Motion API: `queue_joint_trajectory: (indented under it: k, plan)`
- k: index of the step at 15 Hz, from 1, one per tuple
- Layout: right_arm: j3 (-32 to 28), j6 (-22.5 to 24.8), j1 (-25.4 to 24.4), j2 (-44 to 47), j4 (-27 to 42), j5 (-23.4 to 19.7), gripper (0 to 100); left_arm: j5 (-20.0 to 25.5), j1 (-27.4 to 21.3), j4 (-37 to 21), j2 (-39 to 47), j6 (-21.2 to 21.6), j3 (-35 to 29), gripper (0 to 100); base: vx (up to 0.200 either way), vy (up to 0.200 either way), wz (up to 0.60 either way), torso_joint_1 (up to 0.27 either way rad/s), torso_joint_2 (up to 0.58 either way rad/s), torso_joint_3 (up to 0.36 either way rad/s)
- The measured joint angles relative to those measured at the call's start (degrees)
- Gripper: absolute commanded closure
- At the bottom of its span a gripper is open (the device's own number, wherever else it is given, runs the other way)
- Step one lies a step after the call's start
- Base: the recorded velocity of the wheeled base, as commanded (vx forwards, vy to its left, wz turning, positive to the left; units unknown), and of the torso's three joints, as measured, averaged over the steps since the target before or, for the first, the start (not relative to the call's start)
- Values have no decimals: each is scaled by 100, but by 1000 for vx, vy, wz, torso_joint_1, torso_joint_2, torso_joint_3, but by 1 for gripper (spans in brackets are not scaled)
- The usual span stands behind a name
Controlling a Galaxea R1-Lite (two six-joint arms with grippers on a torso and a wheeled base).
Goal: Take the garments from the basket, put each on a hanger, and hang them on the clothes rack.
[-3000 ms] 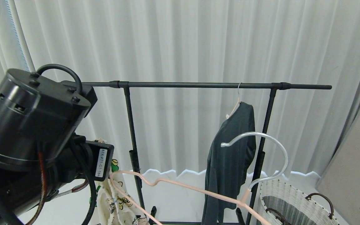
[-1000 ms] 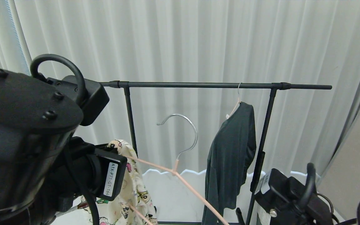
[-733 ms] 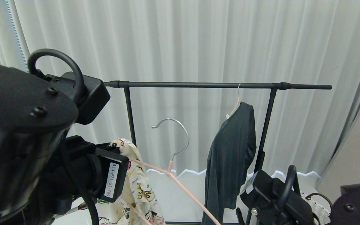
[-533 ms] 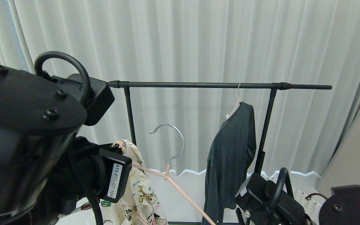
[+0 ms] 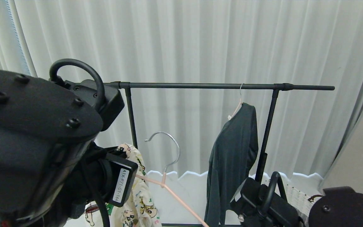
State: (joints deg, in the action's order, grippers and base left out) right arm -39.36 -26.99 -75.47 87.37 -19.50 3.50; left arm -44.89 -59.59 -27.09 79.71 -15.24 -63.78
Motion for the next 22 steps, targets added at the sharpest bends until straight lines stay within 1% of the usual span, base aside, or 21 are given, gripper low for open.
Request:
queue_joint_trajectory:
  k: [5,9,12,14,16,18,19,22]
  plan:
    - [-35,1,43,116,-68,52,100,9,-83,5,146,-2,-226,100,0,0,0,0,0,0]
    - [-190,-11,45,362,-171,68,100,5,-507,7,145,-2,-256,100,0,0,0,0,0,0]
    - [-226,-22,113,474,-217,317,100,-6,-629,10,60,-11,-229,100,0,0,0,0,0,0]
    - [-223,-32,133,489,-461,424,100,-9,-642,11,-4,-13,-221,100,0,0,0,0,0,0]
    - [-215,-10,135,500,-916,452,100,-5,-645,11,-30,-13,-215,100,0,0,0,0,0,0]
    - [-212,11,135,511,-1096,512,100,-5,-649,150,-37,-11,-215,100,0,0,0,0,0,0]
    - [-212,15,133,513,-1107,594,100,-2,-649,188,-41,-6,-215,0,0,0,0,0,0,0]
    - [-212,17,133,513,-1112,857,100,0,-649,205,-89,-4,-232,0,0,0,0,0,0,0]
